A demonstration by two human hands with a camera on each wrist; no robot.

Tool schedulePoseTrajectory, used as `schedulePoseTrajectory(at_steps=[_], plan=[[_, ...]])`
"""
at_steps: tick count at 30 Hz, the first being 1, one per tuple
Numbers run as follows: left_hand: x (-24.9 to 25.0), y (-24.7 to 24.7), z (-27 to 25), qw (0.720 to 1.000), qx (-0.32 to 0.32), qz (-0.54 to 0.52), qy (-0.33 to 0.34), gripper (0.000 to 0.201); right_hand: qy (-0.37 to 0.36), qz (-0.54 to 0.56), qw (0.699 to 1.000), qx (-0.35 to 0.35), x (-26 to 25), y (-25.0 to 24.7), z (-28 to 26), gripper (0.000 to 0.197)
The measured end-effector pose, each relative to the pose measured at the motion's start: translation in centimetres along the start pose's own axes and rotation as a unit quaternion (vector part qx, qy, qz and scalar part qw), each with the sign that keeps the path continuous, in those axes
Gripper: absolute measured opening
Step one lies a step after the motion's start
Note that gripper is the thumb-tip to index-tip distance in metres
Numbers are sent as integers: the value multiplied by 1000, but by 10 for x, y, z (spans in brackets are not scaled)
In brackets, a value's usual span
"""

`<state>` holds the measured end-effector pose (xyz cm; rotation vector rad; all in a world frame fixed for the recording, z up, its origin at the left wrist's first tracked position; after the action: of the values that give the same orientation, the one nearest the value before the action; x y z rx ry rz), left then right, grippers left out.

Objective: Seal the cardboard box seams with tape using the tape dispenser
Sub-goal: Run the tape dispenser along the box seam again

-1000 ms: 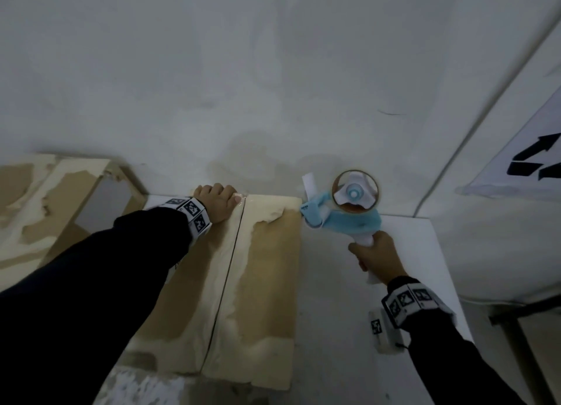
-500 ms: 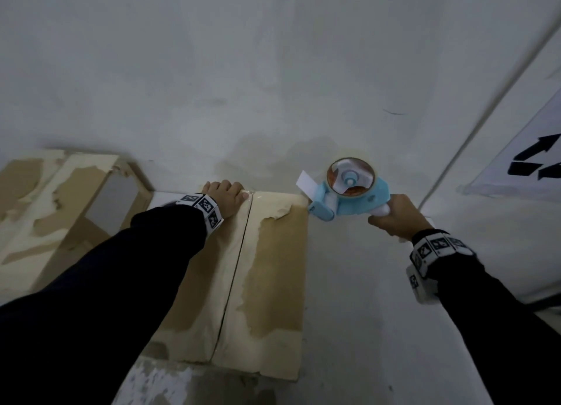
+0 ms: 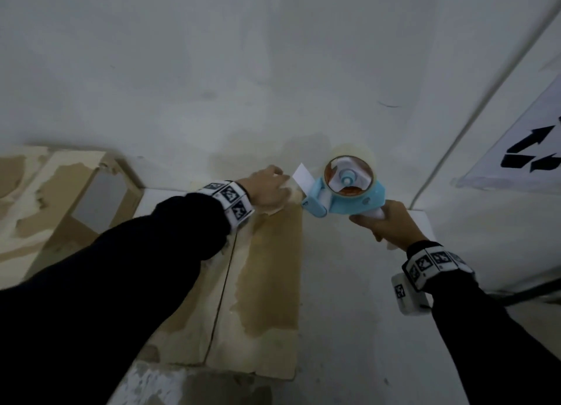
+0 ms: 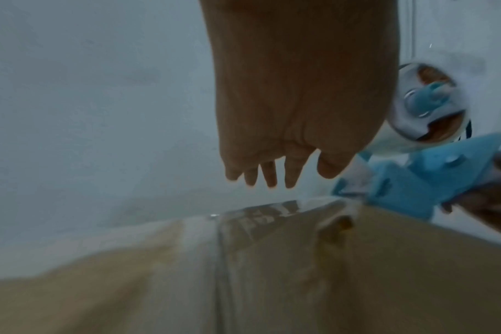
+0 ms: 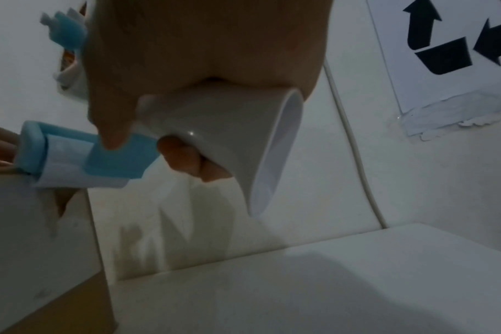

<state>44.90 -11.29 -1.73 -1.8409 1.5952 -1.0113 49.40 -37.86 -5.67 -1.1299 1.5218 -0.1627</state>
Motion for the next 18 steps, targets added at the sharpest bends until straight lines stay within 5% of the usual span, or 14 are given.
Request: schedulePoseTrajectory(at_steps=[3,7,12,18], plan=[[26,13,21,998,-55,-17,8,49,-18,4,999,-39,-3,-13,6,18],[25,21,27,999,-19,7,-38,52,-10,-26,995,-94,-13,-24,14,1],[21,18,26,1000,-22,-1,-19,50,21,-72,996,-55,-27,-26,24,25],[18,22,29,999,27,-13,-24,46,12,-50,997,-61,-25,-29,30,27]])
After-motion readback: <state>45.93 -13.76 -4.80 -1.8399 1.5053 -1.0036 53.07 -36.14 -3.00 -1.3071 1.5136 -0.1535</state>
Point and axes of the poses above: each hand's wrist, its own z-axis towards the middle knuckle, its own y-axis out of the palm, x = y × z, the point moved 3 cm from there along z, towards the middle knuckle, and after that the axes turned 14 degrees about -x, right-handed, at the moved point
